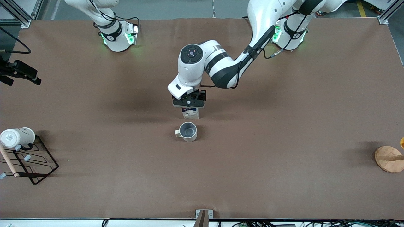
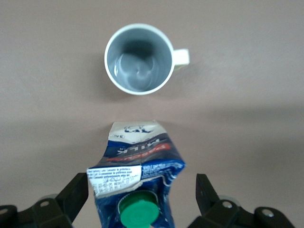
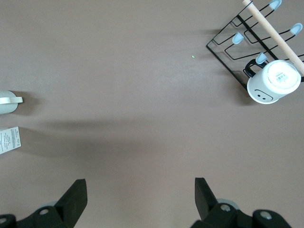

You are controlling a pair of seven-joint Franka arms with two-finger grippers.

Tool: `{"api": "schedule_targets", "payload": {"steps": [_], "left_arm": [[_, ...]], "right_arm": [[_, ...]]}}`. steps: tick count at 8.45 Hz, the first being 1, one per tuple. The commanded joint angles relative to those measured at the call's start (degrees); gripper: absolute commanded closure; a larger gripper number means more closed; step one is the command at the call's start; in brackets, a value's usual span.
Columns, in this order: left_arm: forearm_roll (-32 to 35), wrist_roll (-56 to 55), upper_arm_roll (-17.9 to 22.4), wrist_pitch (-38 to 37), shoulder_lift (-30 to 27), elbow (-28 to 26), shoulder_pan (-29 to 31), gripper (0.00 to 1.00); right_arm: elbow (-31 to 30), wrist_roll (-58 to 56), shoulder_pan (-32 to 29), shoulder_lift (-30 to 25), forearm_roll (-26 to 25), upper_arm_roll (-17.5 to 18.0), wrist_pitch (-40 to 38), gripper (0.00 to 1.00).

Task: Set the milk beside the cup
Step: 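Open the left gripper and raise the left arm away from the carton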

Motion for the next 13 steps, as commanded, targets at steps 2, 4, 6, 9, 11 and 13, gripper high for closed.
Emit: {"api": "schedule_targets", "payload": {"steps": [2, 4, 6, 9, 11, 13], "left_arm": [[1.2, -5.2, 2.7, -3.8, -11.8, -0.7, 3.6, 0.0], [1.5, -8.2, 2.9, -4.9, -15.4, -1.6, 12.0, 0.0], [1.8, -7.7, 2.9, -14.3, -18.4, -2.0, 17.9, 0.0], [1.1, 3.4, 2.7, -17.0, -24.7, -5.6, 29.8, 0.0], [-2.1, 16.3, 10.2, -17.0, -28.6, -9.2, 29.8, 0.0], [-7.3, 33.5, 17.0, -18.0, -34.3, -13.7, 29.8, 0.0]], "right_arm": [[0.3, 1.2, -0.4, -0.2, -0.3, 0.6, -1.2, 0.0], [0.2, 1.1, -0.4, -0.2, -0.3, 0.6, -1.3, 0.0], [0.0, 1.1, -0.2, -0.2, -0.3, 0.6, -1.1, 0.0], [0.0, 1.1, -0.2, -0.2, -0.3, 0.6, -1.2, 0.0], [-0.2, 1.0, -0.2, -0.2, -0.4, 0.6, -1.2, 0.0], [-0.2, 1.0, -0.2, -0.2, -0.5, 0.6, -1.1, 0.0]]}}
